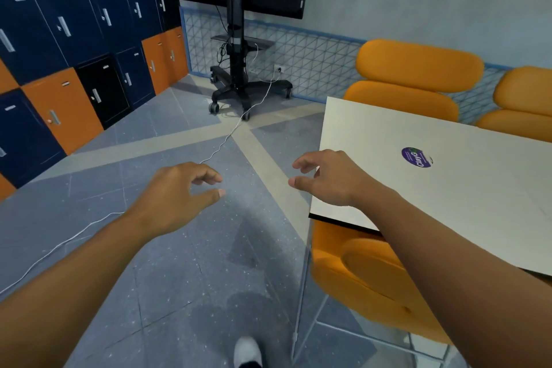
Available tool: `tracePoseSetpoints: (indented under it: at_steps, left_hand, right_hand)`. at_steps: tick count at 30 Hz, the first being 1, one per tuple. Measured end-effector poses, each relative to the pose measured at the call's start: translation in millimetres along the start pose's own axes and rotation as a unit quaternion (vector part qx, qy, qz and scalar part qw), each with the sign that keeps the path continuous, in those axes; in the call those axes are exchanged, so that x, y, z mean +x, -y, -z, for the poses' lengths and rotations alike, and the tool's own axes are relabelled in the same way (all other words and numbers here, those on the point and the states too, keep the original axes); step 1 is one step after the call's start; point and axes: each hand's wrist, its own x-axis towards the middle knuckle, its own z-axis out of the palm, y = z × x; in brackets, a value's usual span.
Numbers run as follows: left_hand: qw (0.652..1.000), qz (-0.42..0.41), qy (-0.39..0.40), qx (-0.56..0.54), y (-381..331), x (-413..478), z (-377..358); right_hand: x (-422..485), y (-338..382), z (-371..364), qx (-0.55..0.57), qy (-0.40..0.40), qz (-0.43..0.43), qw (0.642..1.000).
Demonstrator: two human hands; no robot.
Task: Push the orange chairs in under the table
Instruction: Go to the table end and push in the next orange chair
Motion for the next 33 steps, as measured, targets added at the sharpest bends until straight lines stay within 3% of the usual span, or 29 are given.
tracePoseSetpoints:
  at_steps: [12, 22, 33]
  left_hand:
    - [0.999, 0.022, 0.039, -0.008, 97, 195, 8]
    - [0.997, 0.013, 0.070, -0.012, 138, 365, 18]
    - [0.990, -0.047, 0.132, -0.019, 205, 591, -2]
  right_hand:
    - [211, -2, -25, 0.038, 0.008, -0.027, 0.999]
    - [355, -18, -18, 0.061, 0.017, -0.066, 0.996]
    - [538, -58, -5, 0.074, -0.031, -0.150, 0.985]
